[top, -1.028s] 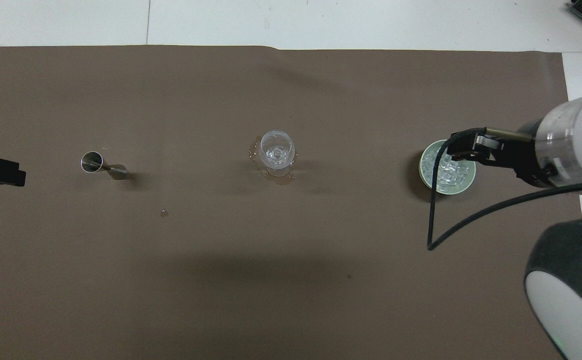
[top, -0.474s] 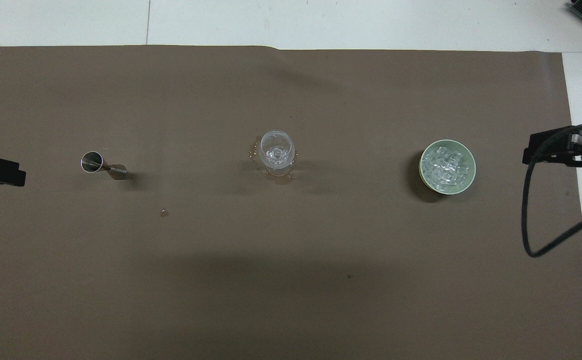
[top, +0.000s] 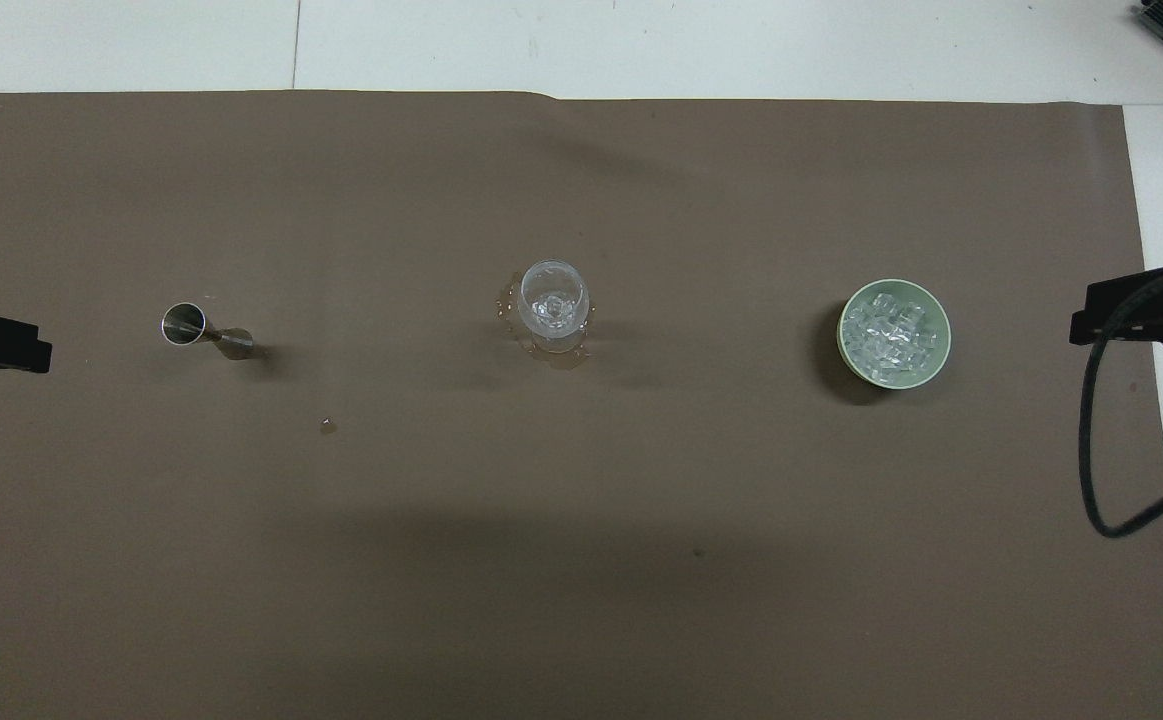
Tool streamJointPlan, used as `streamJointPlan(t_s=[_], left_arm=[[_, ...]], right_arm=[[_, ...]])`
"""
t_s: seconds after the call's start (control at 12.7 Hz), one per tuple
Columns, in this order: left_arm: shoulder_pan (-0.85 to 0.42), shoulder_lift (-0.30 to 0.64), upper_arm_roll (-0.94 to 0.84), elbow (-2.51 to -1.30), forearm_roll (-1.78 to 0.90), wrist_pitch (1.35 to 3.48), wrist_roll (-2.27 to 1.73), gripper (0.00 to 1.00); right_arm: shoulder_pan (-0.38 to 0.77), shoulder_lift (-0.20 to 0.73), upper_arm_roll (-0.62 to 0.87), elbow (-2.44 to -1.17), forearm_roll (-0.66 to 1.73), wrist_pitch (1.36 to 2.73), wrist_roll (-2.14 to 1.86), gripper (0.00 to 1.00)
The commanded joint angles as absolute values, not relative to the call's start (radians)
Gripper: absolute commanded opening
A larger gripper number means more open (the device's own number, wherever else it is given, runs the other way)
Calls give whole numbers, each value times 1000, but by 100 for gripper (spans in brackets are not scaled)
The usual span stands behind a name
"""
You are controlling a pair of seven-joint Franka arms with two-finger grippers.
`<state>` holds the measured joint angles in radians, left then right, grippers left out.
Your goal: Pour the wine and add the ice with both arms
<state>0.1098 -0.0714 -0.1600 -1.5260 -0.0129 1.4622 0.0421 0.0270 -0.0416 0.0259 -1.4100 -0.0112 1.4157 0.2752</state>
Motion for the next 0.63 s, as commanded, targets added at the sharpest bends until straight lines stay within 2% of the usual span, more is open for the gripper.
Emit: streamJointPlan(t_s=[0.0,0.55], left_arm=[[120,-91,-166,-1539,-8,1454,37,100],[118,-91,-166,-1539,-8,1453,37,100]], right_arm=[[38,-38,-3,-1396,12,1399,203,100],[44,-43,0,-1425,-3,1394,181,100]])
